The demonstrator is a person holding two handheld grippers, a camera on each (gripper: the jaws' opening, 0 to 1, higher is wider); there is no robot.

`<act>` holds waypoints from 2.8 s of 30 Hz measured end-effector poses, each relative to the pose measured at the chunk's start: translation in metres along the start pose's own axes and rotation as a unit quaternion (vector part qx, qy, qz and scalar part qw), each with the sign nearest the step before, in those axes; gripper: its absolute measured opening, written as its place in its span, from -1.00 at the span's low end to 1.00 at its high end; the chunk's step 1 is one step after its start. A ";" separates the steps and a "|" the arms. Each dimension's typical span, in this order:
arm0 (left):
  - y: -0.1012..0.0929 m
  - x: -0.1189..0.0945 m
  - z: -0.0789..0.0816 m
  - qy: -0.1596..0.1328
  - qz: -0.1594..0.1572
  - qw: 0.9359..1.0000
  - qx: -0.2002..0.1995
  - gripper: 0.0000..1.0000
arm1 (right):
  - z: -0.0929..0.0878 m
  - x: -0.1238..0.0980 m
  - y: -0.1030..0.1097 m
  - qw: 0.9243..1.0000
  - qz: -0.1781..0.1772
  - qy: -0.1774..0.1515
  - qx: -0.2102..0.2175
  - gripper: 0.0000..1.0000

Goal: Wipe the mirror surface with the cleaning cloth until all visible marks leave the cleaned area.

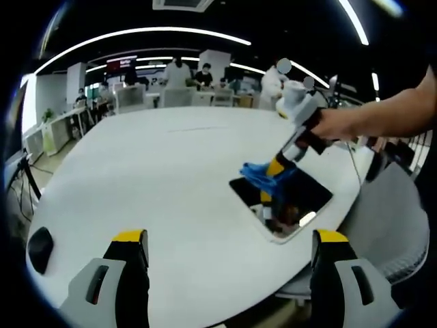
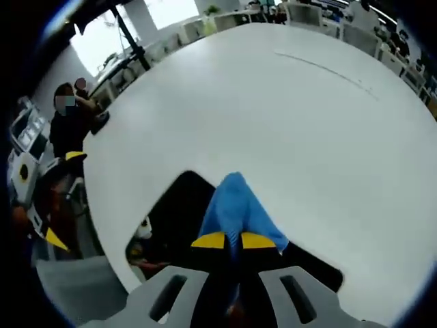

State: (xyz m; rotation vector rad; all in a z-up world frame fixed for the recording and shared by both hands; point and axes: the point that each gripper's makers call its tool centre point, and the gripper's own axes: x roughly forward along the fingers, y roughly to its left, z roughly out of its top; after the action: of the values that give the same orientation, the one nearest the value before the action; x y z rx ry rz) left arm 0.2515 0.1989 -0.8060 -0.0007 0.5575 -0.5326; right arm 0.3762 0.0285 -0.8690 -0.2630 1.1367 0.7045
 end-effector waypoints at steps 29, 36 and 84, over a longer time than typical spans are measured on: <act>0.013 0.005 0.010 -0.008 0.006 1.000 -0.002 0.99 | -0.032 -0.022 -0.048 1.000 -0.001 0.002 0.023 -1.00; 0.020 0.006 0.019 -0.013 0.010 1.000 0.001 0.99 | -0.037 -0.025 -0.057 0.999 -0.005 0.003 0.038 -1.00; -0.078 0.054 0.025 0.020 0.023 0.998 0.062 0.99 | -0.105 -0.043 0.034 0.995 0.056 -0.008 0.085 -1.00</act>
State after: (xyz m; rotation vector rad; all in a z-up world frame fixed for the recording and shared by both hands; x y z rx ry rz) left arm 0.2655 0.1022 -0.8012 0.1410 0.5620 -0.5223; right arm 0.2673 -0.0175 -0.8688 -0.0491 1.1961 0.7031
